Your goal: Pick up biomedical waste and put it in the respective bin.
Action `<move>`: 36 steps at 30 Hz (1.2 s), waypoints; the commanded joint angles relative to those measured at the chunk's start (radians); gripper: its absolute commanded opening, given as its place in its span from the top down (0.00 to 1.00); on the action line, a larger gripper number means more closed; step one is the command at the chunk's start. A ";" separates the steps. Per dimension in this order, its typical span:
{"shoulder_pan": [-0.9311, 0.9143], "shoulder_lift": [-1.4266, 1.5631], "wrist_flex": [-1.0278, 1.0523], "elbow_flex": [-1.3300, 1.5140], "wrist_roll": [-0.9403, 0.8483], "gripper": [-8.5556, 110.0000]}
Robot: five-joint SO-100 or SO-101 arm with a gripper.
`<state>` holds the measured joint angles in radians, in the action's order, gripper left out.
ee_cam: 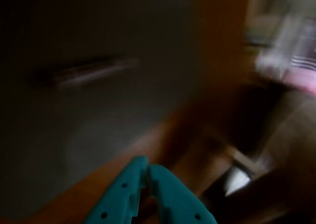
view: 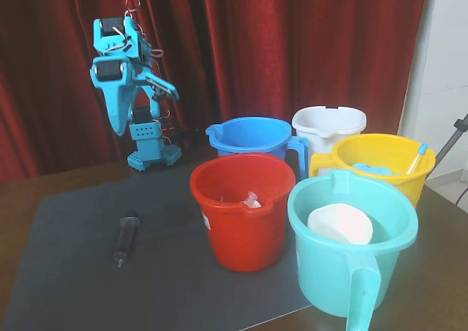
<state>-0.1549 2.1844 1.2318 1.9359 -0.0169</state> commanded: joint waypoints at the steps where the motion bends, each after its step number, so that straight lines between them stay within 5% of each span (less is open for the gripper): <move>1: -0.006 -0.247 0.043 -0.196 0.011 0.93; 6: -0.006 -0.469 0.043 -0.313 0.272 0.93; 14: -0.008 -0.517 0.035 -0.316 1.146 0.93; 18: -0.006 -0.520 0.040 -0.310 1.384 0.93; 23: -0.006 -0.522 0.034 -0.282 1.525 0.93; 36: -0.029 -0.802 -0.107 -0.318 1.382 0.76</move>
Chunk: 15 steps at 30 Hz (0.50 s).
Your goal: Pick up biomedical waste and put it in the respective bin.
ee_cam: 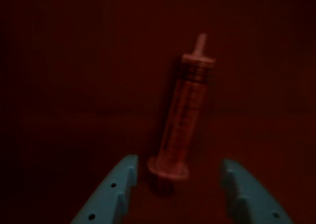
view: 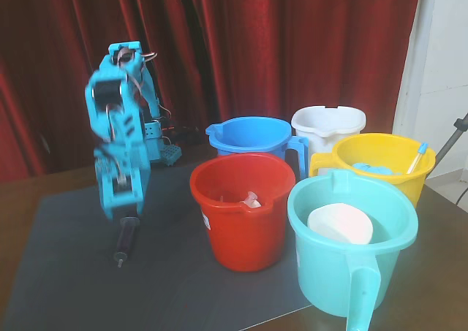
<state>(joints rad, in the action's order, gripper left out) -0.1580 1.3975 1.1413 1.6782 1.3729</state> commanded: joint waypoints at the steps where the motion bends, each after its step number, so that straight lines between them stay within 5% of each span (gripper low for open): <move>1: -0.048 -0.037 -0.009 -0.084 -0.008 0.76; 15: -0.095 -0.103 -0.006 -0.170 -0.083 0.76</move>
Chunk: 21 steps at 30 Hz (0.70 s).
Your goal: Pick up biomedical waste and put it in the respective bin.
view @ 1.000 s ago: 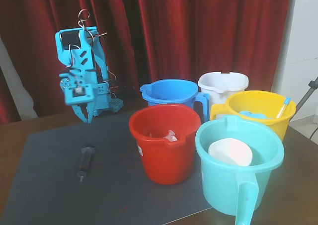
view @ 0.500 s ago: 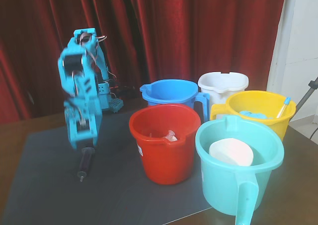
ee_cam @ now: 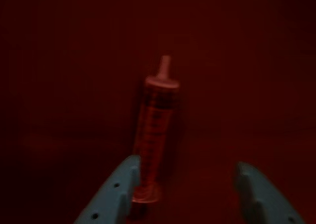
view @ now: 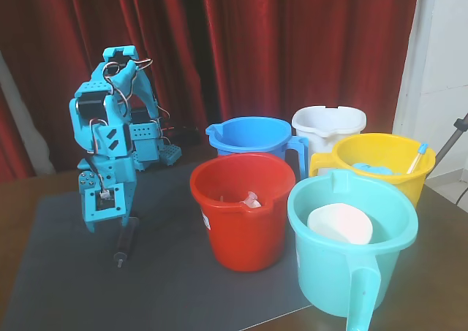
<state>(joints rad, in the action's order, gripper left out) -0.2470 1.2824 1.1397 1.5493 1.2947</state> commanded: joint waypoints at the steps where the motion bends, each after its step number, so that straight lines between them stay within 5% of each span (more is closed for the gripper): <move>1: -0.006 0.012 -0.005 -0.037 -0.014 0.76; 21: 0.075 -0.077 0.064 -0.034 -0.029 0.70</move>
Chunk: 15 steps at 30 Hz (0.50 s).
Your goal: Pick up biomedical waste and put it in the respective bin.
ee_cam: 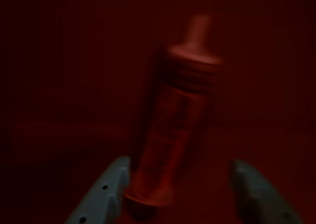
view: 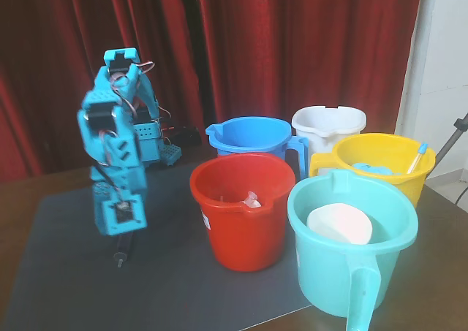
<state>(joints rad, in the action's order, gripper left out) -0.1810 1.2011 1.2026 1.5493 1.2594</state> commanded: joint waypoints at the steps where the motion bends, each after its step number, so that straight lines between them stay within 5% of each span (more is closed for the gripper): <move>1: 0.006 -0.005 -0.002 -0.037 0.008 0.69; 15: 0.005 -0.029 -0.015 -0.041 0.011 0.68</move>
<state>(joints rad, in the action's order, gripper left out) -0.1779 1.1643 1.1980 1.5478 1.2763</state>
